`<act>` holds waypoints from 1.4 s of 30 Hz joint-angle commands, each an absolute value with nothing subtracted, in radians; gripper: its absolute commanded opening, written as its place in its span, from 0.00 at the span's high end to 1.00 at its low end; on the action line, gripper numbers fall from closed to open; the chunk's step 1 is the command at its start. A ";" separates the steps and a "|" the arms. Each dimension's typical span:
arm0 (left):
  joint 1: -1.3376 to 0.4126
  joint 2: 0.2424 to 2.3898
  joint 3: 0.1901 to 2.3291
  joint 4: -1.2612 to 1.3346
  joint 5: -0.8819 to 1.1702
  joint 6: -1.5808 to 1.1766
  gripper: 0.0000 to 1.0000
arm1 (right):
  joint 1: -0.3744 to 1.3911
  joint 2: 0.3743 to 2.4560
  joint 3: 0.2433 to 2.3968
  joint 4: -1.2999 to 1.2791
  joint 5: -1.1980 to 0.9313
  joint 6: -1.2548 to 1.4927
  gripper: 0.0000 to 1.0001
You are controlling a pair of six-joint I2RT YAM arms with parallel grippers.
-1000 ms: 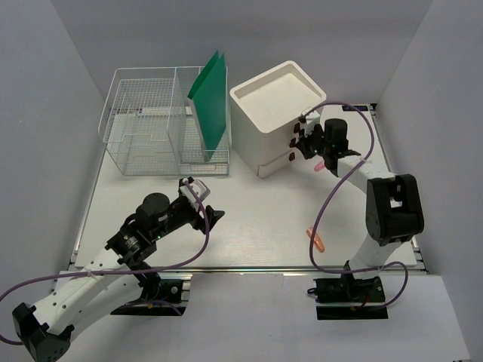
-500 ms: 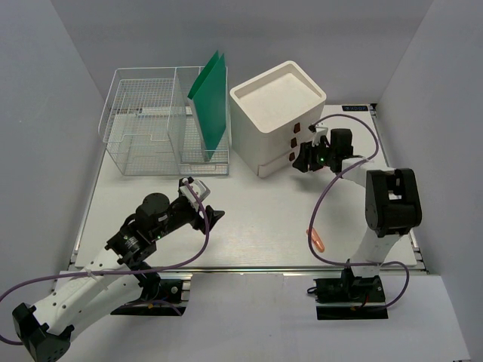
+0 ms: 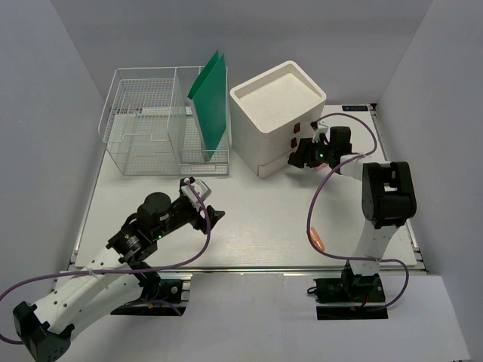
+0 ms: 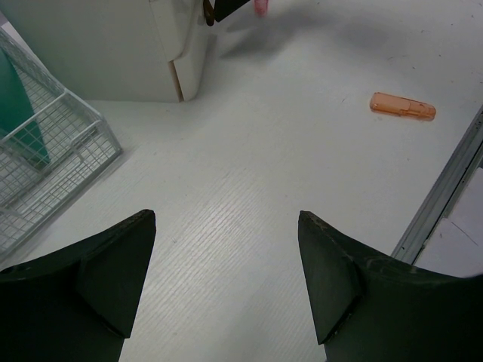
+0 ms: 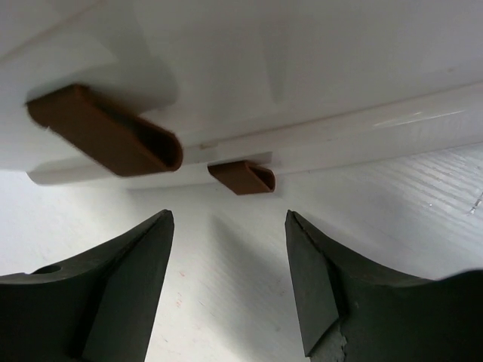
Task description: Organize the desk
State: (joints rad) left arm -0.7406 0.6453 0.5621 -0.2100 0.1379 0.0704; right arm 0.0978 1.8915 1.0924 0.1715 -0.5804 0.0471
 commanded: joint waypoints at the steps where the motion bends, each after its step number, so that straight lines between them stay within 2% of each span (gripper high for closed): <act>1: -0.736 0.637 0.581 -0.206 0.135 0.078 0.15 | 0.090 1.914 1.104 0.267 -0.617 0.162 0.34; 18: -0.736 0.667 0.584 -0.209 0.133 0.081 0.14 | 0.084 1.999 1.138 0.385 -0.621 0.218 0.41; 21: -0.736 0.670 0.584 -0.207 0.133 0.081 0.14 | 0.084 2.011 1.144 0.383 -0.626 0.216 0.44; 30: -0.736 0.670 0.584 -0.207 0.133 0.081 0.14 | 0.086 1.994 1.120 0.446 -0.635 0.193 0.65; 32: -0.736 0.670 0.584 -0.207 0.135 0.081 0.14 | 0.086 1.983 1.105 0.469 -0.635 0.189 0.67; 37: -0.736 0.670 0.584 -0.207 0.132 0.084 0.14 | 0.087 1.980 1.095 0.483 -0.652 0.180 0.83; 42: -0.736 0.670 0.584 -0.207 0.130 0.084 0.14 | 0.084 1.968 1.068 0.483 -0.657 0.167 0.94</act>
